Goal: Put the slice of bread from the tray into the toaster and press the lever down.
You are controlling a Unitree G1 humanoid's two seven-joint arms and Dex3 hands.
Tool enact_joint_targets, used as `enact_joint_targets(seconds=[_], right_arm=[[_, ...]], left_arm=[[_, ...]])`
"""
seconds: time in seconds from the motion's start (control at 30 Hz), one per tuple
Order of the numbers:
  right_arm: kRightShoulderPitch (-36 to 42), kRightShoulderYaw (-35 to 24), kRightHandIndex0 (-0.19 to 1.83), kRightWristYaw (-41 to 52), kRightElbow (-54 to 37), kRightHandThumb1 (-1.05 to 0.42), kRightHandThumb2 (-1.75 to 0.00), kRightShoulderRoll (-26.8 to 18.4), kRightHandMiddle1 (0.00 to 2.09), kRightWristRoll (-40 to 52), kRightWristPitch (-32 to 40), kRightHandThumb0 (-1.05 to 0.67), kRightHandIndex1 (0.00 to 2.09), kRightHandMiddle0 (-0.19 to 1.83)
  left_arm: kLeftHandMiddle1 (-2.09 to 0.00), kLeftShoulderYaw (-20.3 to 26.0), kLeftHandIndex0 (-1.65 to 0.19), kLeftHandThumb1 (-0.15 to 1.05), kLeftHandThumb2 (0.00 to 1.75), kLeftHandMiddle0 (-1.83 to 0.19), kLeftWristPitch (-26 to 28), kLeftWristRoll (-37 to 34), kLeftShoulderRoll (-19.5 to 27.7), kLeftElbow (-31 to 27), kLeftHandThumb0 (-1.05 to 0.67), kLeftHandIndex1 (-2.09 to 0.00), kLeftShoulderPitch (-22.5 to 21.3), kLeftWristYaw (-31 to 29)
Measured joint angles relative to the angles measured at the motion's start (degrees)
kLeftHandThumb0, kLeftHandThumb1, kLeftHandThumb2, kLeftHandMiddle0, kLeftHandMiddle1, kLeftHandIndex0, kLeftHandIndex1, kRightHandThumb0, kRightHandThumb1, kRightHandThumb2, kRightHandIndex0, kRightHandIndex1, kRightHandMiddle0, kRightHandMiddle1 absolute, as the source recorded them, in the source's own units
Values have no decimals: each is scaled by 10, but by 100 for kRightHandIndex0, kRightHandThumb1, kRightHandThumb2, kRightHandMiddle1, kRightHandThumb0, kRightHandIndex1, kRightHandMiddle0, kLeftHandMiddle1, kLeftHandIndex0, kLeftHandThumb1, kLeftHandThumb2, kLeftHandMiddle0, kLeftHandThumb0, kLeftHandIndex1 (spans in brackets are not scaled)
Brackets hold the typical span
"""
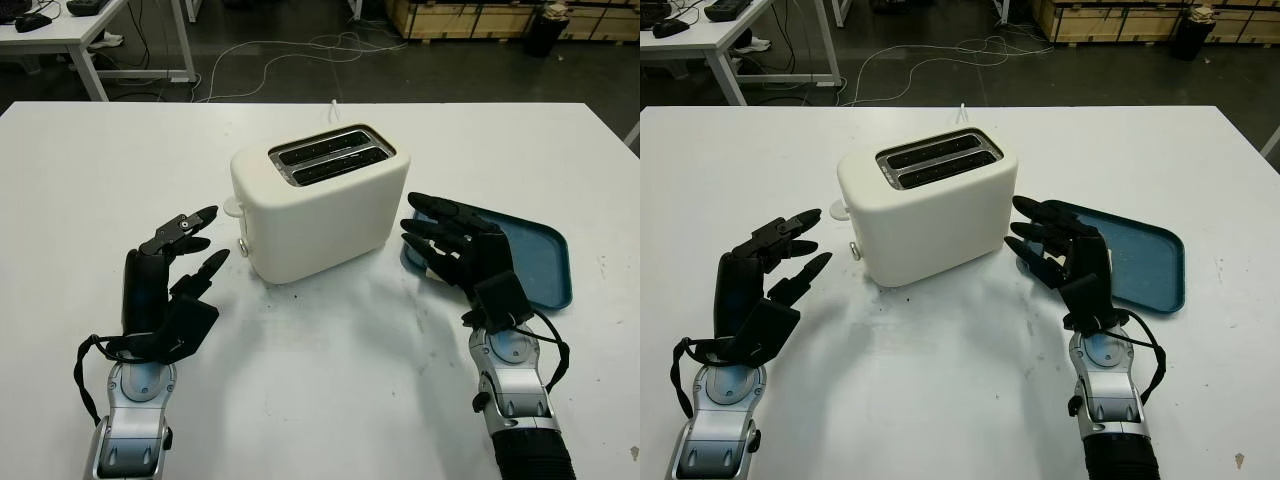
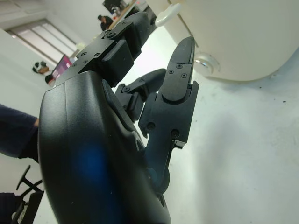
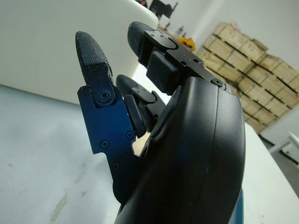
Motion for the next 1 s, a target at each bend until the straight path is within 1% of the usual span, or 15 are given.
enact_joint_targets(seconds=[0.47, 0.57, 0.63, 0.77, 0.9, 1.0], right_arm=[[1, 0, 77, 12, -1, -86, 0, 0, 0, 7, -3, -52, 44, 88], [13, -3, 74, 22, -19, -88, -1, -5, 0, 10, -13, -54, 41, 85], [26, -9, 73, 16, -44, -88, 0, -18, 0, -10, -23, -53, 39, 84], [67, -39, 75, -23, -96, -86, 0, -53, 0, -81, -62, -49, 30, 81], [94, -69, 74, -62, -110, -86, 0, -90, 0, -144, -102, -45, 24, 77], [102, -80, 72, -85, -104, -83, 0, -113, 0, -178, -126, -39, 19, 74]], left_arm=[[-86, 0, -77, 92, 15, -52, 0, -2, -1, 0, -27, -7, -1, 2], [-86, 0, -77, 92, 16, -53, 0, -6, -1, 0, -28, -7, -2, 2], [-86, 0, -78, 92, 15, -53, 0, -6, -1, 1, -28, -7, -2, 2], [-86, 1, -78, 92, 15, -52, 0, -12, -1, 1, -28, -7, -4, 1], [-87, 1, -78, 92, 15, -53, 0, -15, 0, 1, -29, -7, -6, -2], [-88, 1, -78, 92, 15, -53, 0, -16, -1, 2, -30, -7, -9, -3]])
